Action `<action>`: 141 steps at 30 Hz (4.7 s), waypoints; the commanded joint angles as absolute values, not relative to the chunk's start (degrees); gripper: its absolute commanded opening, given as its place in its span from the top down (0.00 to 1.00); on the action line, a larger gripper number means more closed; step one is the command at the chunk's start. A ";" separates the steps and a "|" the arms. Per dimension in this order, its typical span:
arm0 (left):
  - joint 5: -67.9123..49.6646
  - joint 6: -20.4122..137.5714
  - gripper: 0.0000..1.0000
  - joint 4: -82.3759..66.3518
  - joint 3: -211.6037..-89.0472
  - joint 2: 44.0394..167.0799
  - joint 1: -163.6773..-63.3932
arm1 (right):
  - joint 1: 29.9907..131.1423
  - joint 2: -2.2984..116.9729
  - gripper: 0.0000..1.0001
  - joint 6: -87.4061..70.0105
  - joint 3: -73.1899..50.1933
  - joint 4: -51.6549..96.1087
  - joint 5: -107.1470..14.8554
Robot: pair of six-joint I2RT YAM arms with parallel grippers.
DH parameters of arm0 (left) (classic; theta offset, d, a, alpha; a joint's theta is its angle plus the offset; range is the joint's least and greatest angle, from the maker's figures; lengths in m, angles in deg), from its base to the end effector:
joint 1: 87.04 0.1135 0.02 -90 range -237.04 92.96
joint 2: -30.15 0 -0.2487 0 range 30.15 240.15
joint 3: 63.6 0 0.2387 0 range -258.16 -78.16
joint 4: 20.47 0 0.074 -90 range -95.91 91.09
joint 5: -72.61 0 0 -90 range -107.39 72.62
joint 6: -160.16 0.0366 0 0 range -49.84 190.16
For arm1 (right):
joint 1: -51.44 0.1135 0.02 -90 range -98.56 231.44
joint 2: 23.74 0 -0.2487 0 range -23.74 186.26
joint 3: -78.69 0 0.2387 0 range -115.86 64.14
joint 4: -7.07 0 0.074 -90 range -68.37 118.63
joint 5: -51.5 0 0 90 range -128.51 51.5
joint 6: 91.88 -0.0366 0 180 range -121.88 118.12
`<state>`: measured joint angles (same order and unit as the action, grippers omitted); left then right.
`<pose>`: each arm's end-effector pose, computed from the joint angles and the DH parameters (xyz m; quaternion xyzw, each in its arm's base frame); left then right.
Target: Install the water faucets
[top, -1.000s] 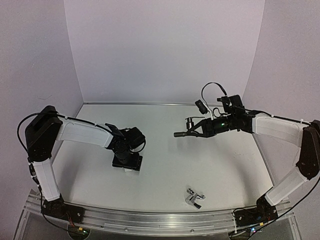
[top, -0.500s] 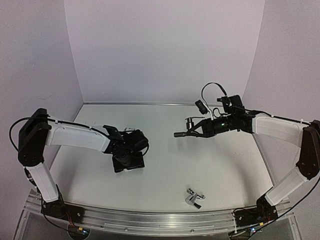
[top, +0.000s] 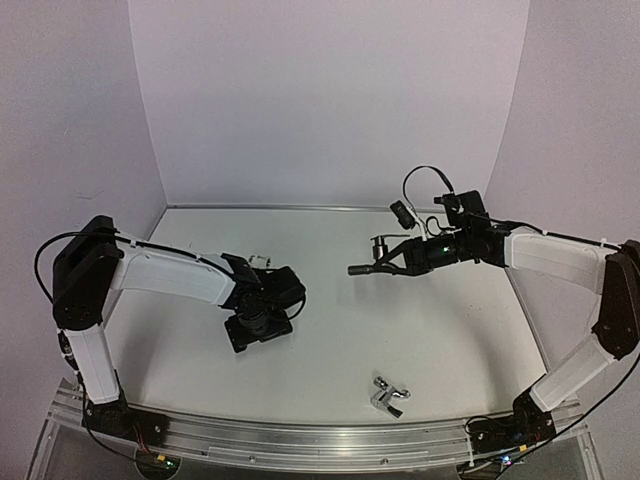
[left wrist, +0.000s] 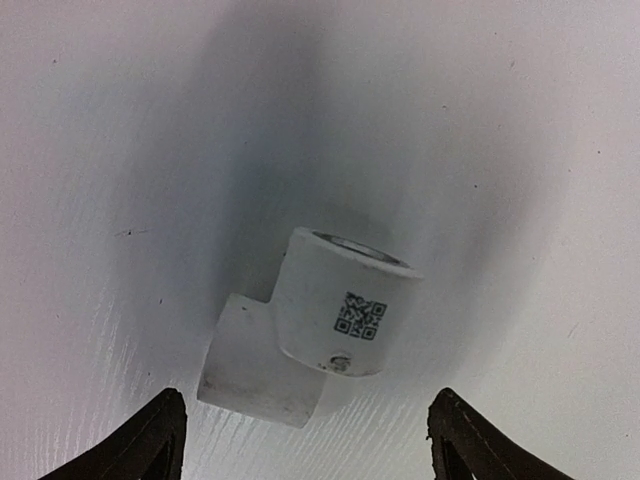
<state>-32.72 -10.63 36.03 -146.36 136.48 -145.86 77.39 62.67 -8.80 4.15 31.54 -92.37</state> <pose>0.1779 -0.2752 0.1491 -0.1995 0.9671 -0.0346 0.1543 0.2703 0.1644 0.2560 -0.3331 0.7508 0.5015 0.2716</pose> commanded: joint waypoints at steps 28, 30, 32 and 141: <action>-29.01 16.03 0.51 20.63 -139.37 136.80 -141.53 | 77.22 60.71 1.00 -8.39 4.00 28.57 -92.47; -28.90 17.61 0.54 21.10 -139.25 136.30 -141.53 | 77.20 60.51 1.00 -8.32 4.08 28.56 -92.47; -28.91 19.18 0.56 21.62 -139.02 135.59 -141.52 | 77.23 60.46 1.00 -8.26 4.11 28.61 -92.51; 64.96 36.54 0.66 -14.27 -138.60 115.50 -146.07 | 109.88 62.29 1.00 50.70 -29.73 76.70 -93.24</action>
